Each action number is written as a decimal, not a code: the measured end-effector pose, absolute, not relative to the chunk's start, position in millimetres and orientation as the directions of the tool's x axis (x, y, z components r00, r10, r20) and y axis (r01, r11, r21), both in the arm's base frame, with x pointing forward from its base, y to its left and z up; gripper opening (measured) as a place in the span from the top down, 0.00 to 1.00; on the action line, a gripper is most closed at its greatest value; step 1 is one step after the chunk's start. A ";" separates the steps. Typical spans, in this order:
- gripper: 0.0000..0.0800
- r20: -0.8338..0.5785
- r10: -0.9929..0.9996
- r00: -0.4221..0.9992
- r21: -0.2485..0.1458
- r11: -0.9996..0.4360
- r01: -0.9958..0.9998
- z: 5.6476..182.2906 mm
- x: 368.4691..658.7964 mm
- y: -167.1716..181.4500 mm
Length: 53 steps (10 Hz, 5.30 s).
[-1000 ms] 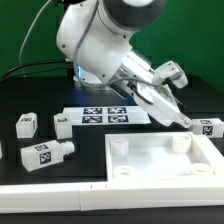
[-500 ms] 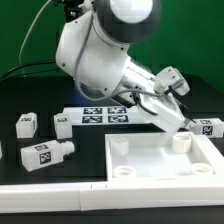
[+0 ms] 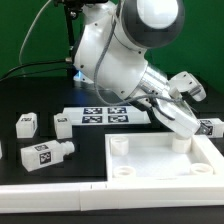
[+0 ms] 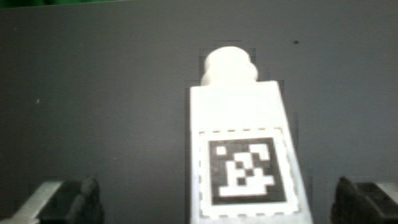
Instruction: Assemble square table
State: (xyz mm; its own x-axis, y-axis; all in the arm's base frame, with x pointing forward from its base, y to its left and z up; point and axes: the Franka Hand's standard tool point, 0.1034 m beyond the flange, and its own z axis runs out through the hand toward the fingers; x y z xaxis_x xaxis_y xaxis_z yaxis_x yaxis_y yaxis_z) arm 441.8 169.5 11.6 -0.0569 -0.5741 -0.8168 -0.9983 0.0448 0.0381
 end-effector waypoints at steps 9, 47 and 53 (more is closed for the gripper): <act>0.64 -0.717 -0.696 0.045 -0.038 -0.025 -0.999 58.9 455.4 121.0; 0.64 0.433 -0.028 0.901 0.010 -0.999 -0.036 138.4 625.5 79.1; 0.64 0.574 -0.084 0.815 -0.048 -0.996 -0.069 133.4 626.0 101.2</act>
Offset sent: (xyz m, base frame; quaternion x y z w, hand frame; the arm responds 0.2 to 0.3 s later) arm 0.0000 0.0000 0.0000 0.0000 0.0000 0.0000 1.0000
